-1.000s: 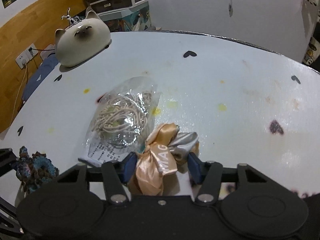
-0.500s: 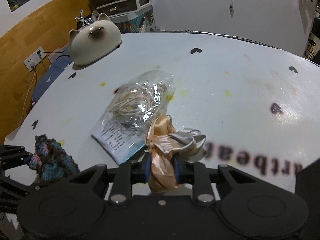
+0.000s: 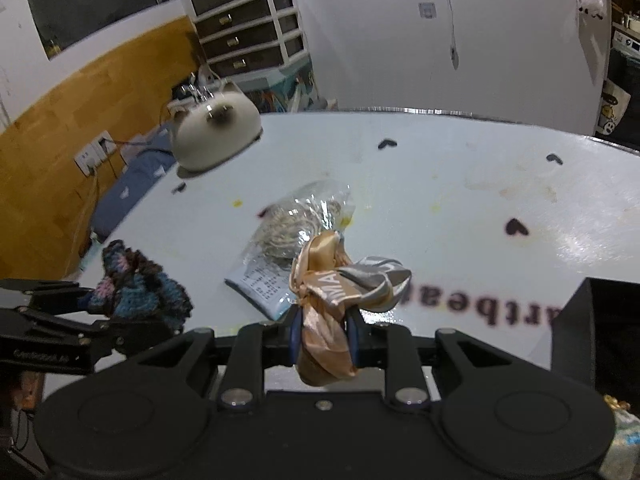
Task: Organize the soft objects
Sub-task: 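Carry crochet and scrunchie over the black box and lower them in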
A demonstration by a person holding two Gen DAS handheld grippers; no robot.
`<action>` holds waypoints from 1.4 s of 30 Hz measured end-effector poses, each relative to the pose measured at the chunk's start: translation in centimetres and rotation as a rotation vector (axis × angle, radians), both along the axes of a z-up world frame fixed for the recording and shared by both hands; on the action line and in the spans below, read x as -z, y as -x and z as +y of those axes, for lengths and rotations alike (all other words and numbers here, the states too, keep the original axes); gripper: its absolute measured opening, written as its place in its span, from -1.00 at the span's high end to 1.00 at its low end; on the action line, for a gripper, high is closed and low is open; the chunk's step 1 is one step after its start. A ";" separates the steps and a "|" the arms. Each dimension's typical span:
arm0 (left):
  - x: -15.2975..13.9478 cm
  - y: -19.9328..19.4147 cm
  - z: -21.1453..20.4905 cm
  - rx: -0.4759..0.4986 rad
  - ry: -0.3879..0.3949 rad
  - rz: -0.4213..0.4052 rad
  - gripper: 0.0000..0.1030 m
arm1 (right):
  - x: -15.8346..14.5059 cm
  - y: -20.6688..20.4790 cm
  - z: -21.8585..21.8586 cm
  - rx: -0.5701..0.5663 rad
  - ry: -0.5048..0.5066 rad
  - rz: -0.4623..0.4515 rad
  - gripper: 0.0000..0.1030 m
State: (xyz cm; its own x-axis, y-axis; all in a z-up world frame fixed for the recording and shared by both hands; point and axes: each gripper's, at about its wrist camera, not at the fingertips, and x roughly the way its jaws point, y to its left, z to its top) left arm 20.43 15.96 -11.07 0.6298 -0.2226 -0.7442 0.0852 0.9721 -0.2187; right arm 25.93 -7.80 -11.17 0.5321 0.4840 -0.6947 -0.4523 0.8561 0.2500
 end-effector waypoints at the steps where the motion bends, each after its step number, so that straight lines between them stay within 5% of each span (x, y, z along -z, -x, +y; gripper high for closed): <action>1: -0.3 0.1 -0.5 -0.003 0.002 -0.004 -0.18 | -0.4 0.3 -0.5 0.001 -0.010 -0.009 0.54; 12: -2.9 0.3 -7.6 0.010 0.039 -0.042 -0.18 | -3.1 2.4 -8.0 0.027 -0.078 -0.059 0.54; 26: -3.6 -0.8 -17.3 0.034 0.071 -0.067 -0.18 | -2.9 0.4 -18.0 0.063 -0.122 -0.052 0.54; 38: -2.9 -0.9 -22.1 0.019 0.069 -0.047 -0.19 | 2.6 -5.2 -23.4 0.098 -0.280 0.203 0.54; 42: -2.9 -0.8 -22.4 -0.012 0.058 -0.038 -0.19 | 4.9 -6.9 -22.6 0.089 -0.260 0.282 0.54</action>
State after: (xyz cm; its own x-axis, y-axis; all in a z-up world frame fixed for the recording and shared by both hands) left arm 21.26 -6.42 -8.20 0.6603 -0.2570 -0.7057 0.0828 0.9588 -0.2717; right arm 32.85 -30.44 -16.07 0.3855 0.6238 -0.6799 -0.2618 0.7805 0.5677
